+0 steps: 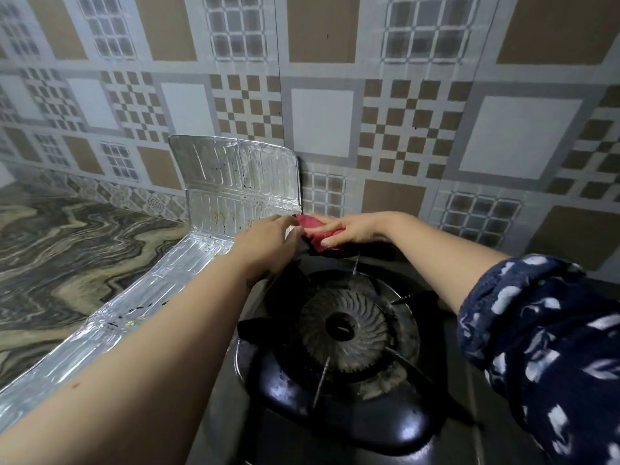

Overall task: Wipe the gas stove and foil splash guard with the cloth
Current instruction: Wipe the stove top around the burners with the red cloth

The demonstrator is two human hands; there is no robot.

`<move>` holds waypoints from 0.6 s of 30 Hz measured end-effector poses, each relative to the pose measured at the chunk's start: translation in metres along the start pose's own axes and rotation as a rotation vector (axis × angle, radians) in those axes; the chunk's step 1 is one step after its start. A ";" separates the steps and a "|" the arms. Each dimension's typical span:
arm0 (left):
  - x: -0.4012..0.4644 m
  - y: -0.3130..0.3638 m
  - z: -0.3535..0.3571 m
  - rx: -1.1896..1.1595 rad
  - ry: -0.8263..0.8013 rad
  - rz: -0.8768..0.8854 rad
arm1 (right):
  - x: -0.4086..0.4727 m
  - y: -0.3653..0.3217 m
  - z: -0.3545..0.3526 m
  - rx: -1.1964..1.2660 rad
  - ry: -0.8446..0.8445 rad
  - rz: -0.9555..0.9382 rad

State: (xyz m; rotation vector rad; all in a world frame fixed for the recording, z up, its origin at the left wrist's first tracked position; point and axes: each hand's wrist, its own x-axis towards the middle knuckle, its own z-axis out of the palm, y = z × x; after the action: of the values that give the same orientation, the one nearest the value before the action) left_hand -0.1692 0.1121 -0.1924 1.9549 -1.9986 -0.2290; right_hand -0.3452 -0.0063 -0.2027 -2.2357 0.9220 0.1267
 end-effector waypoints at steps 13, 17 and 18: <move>-0.063 0.066 -0.004 0.073 -0.048 0.145 | -0.143 0.018 0.063 -0.167 0.436 0.500; -0.093 0.065 -0.007 0.054 -0.081 0.234 | -0.178 0.000 0.099 -0.198 0.509 0.651; -0.103 0.064 -0.008 0.050 -0.076 0.250 | -0.186 -0.006 0.108 -0.203 0.522 0.691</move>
State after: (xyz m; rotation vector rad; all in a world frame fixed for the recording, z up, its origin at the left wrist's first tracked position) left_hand -0.2262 0.2178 -0.1760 1.7248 -2.2933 -0.1958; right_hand -0.4614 0.1748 -0.2173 -2.0597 2.0219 -0.0618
